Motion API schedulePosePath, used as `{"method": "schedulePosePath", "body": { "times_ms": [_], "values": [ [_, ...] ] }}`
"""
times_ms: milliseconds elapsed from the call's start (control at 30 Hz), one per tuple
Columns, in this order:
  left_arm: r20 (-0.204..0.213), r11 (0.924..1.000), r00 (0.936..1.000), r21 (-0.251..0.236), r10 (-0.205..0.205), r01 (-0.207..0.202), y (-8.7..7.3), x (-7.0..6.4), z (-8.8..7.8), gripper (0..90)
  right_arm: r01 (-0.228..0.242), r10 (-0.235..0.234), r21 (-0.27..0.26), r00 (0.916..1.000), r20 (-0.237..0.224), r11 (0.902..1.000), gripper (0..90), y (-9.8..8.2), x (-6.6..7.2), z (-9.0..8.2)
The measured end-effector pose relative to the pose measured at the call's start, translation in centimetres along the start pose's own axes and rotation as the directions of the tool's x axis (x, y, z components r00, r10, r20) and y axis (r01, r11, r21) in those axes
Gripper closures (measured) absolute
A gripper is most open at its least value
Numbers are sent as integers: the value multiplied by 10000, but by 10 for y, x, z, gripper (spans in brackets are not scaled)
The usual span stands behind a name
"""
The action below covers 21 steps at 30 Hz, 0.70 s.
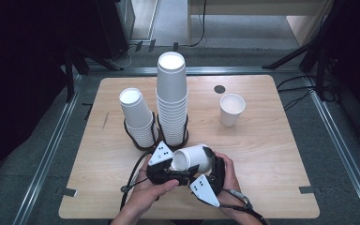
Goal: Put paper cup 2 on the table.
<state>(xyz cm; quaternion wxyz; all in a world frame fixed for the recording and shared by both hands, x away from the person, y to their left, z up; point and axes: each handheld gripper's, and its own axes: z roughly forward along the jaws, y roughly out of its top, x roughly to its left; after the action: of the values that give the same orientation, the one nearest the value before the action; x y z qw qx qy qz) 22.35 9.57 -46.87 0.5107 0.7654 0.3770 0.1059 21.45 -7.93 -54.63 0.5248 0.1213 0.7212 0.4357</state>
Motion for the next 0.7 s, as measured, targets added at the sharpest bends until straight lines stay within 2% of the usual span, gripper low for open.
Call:
{"method": "schedulePosePath", "body": {
  "times_ms": [200, 333, 400, 500, 700],
  "values": [
    [86, 9998, 9999, -188, 82, -81, 0, 0, -1, 230, -122, 122, -29, 9999, -37, 9999, 69, 1, -2, -1],
    [-178, 9995, 9998, -308, 69, -74, 0, 4, -3, 235, -259, 256, -155, 9995, -183, 9995, 24, 4, -4, -3],
    [-233, 9989, 9997, -473, -33, 22, 1, 7, -6, 235, -279, 275, -242, 9994, -190, 9993, 8, 6, -6, -4],
    [-253, 9967, 9996, -806, -122, 101, 2, 10, -10, 234, -631, 626, -331, 9979, -166, 9975, 0, 8, -11, -5],
    [-629, 9888, 9980, -1495, -66, -28, 4, 11, -18, 234, -978, 983, -513, 9951, 75, 9939, 0, 7, -21, -9]
  ]
}}
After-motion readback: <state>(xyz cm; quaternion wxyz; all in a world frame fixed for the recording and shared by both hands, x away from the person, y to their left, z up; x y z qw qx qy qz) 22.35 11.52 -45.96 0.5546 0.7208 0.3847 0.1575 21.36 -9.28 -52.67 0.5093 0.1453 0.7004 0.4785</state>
